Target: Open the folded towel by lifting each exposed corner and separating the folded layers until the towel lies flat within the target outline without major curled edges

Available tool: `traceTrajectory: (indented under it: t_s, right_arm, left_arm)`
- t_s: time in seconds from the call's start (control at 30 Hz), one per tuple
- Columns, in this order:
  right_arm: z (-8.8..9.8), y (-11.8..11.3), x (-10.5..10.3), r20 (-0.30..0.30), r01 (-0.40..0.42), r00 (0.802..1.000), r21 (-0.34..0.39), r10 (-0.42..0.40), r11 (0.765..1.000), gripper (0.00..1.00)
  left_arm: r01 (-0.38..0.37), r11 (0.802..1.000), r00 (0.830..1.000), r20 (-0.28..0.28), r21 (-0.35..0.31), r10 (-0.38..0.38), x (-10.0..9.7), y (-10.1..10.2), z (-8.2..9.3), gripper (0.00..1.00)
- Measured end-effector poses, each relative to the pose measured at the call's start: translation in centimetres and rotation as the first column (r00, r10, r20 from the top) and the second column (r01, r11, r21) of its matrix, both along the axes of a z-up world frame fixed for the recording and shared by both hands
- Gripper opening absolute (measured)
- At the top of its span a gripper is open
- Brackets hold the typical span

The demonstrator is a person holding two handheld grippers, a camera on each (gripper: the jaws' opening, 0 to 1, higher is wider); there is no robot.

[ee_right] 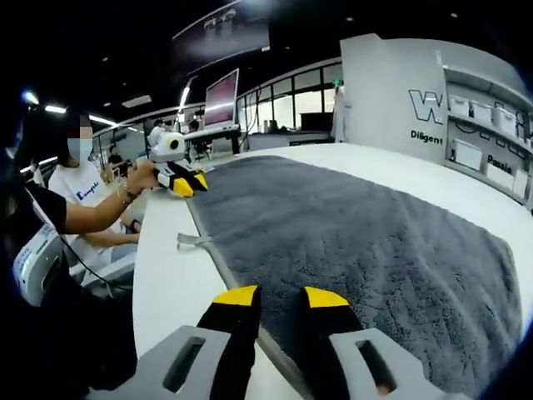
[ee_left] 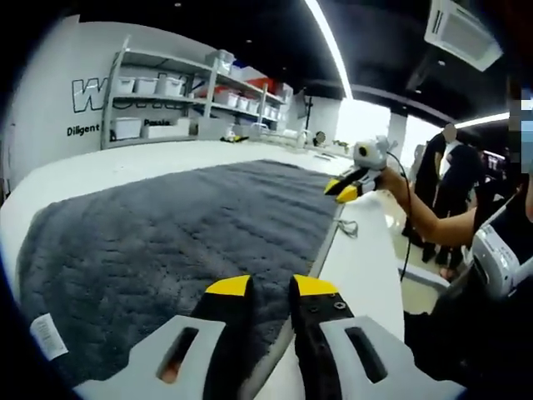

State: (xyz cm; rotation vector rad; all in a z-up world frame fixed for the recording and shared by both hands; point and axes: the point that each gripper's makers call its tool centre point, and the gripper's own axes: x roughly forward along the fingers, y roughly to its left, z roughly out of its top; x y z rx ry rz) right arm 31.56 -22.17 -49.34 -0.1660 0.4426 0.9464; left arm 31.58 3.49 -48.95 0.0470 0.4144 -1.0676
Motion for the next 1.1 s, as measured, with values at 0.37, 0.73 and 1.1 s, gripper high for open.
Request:
traceTrajectory:
  t_s: [0.37,0.73,1.1]
  right_arm:
    - [1.3,-0.2,0.4,0.102,0.033,0.994,0.025,-0.036,0.999,0.34]
    - [4.4,-7.3,1.9,0.216,0.299,0.929,0.036,-0.299,0.954,0.57]
    - [4.1,-14.1,1.1,0.219,0.465,0.863,0.008,-0.455,0.885,0.94]
  left_arm:
    - [-0.028,0.997,0.999,0.037,-0.067,0.03,0.4,0.2,1.0,0.3]
    - [-0.21,0.971,0.97,0.097,-0.119,0.221,1.5,4.9,3.2,0.62]
    - [-0.361,0.924,0.92,0.115,-0.129,0.375,1.4,10.5,3.3,0.91]
